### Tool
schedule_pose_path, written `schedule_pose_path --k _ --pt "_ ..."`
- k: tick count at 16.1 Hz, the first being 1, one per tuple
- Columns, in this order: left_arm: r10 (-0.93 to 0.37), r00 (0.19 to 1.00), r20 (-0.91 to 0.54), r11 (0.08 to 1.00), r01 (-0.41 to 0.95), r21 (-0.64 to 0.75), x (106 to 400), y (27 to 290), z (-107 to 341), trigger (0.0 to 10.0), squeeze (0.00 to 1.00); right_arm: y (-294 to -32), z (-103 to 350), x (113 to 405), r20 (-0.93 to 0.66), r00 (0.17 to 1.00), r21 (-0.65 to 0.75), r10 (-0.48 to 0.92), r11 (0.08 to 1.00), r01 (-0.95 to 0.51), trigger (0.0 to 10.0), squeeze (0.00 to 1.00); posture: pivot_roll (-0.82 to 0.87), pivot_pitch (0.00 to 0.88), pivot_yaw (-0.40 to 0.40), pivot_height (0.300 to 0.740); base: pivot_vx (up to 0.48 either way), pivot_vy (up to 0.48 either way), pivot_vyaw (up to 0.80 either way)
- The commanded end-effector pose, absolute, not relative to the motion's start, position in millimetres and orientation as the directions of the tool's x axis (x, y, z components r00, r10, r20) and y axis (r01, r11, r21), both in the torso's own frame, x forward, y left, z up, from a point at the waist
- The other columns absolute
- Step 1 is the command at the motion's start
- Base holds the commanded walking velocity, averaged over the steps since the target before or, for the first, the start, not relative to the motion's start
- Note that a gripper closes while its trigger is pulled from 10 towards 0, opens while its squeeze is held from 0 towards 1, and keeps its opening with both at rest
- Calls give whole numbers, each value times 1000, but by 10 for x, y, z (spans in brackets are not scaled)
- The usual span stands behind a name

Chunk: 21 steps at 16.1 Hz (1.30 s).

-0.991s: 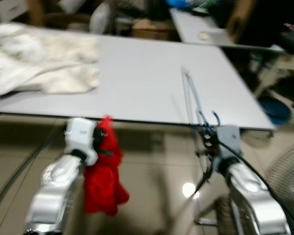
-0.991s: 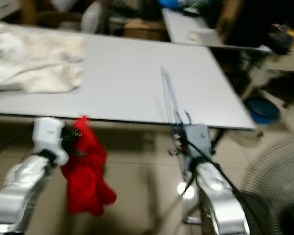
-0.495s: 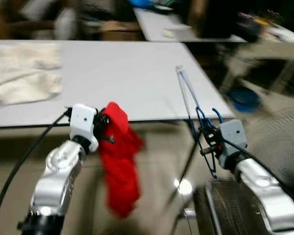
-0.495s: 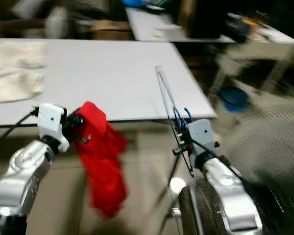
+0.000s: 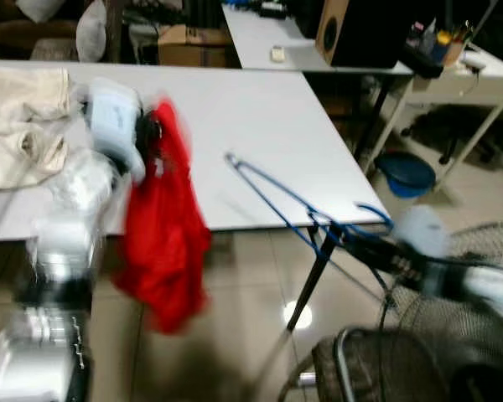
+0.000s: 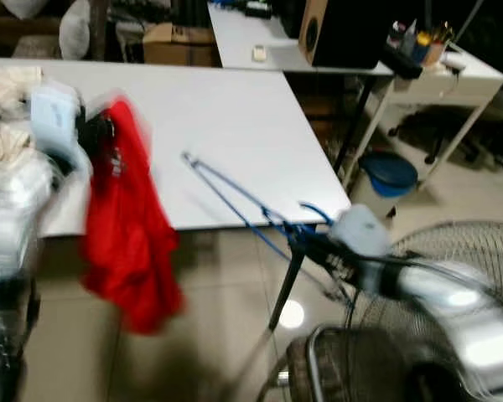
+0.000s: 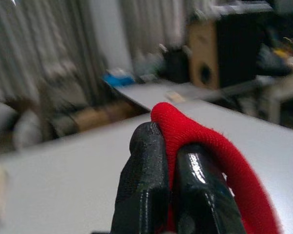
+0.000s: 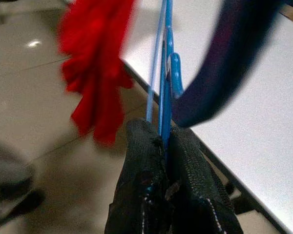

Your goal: Hang hanger

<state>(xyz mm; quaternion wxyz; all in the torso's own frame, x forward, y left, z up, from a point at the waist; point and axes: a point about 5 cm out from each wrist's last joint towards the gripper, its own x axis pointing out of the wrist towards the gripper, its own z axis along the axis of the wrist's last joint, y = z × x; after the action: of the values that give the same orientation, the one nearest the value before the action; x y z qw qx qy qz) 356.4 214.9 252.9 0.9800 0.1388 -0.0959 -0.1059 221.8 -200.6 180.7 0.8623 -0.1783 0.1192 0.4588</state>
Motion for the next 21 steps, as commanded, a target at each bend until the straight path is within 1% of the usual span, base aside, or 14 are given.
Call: schedule_pose_path --k 1,3,4,6,7,8,10,13,15,17,18,19,20,21 --pt "-229 949 216 936 155 315 3606 2259 2730 10000 0 -1960 1915 2137 -351 459 -163 816 430 -888 10000 0 -37 0 -80 740 368 0 0" --pt "-336 915 225 895 235 380 3786 2125 3025 10000 0 -1908 2001 2089 -351 353 -121 867 332 -936 10000 0 -39 0 -73 740 368 0 0" --pt "-361 903 232 885 254 390 3819 2080 3102 10000 0 -1865 1983 2089 -366 331 -123 870 307 -944 10000 0 -42 0 -68 740 356 0 0" --pt "-421 871 252 867 306 392 3871 1981 3259 10000 0 -1791 1940 2141 -382 323 -144 866 290 -946 10000 0 -42 0 -63 740 352 0 0" --pt "-505 823 262 835 388 390 3871 1858 3370 10000 0 -1706 1891 2245 -380 348 -168 857 306 -937 10000 0 -39 0 -55 740 352 0 0" --pt "-540 800 260 816 423 394 3869 1815 3399 10000 0 -1673 1874 2283 -379 353 -172 855 309 -935 10000 0 -39 0 -55 740 352 0 0" --pt "-701 677 227 701 592 398 3775 1648 3428 10000 0 -1485 1831 2527 -343 415 -242 843 348 -906 10000 0 -36 0 -40 740 347 0 0" --pt "-790 573 217 607 686 401 3615 1579 3448 10000 0 -1373 1854 2877 -291 534 -291 794 458 -840 10000 0 -29 0 -38 740 319 0 0" --pt "-825 516 232 564 721 402 3515 1567 3478 10000 0 -1278 1928 3078 -240 565 -323 789 484 -813 10000 0 -29 0 -38 740 122 0 0" --pt "-828 507 238 559 728 396 3469 1575 3474 10000 0 -1207 1930 3263 -248 578 -361 777 480 -800 10000 0 -29 0 -38 740 0 0 0" --pt "-827 496 266 563 726 395 3436 1594 3508 10000 0 -1180 1944 3383 -250 608 -398 753 493 -774 10000 0 -3 0 -48 740 0 0 0" --pt "-824 475 308 565 725 394 3400 1612 3572 10000 0 -1169 2015 3562 -236 670 -456 704 528 -716 10000 0 -4 0 -45 740 0 0 0" --pt "-823 470 318 566 725 392 3387 1616 3589 10000 0 -1166 2038 3617 -229 686 -471 691 538 -699 10000 0 -4 0 -45 740 0 0 0" --pt "-792 471 388 604 697 388 3372 1662 3698 10000 0 -1161 2266 3794 -127 756 -522 642 605 -601 10000 0 -4 0 -45 740 0 0 0"
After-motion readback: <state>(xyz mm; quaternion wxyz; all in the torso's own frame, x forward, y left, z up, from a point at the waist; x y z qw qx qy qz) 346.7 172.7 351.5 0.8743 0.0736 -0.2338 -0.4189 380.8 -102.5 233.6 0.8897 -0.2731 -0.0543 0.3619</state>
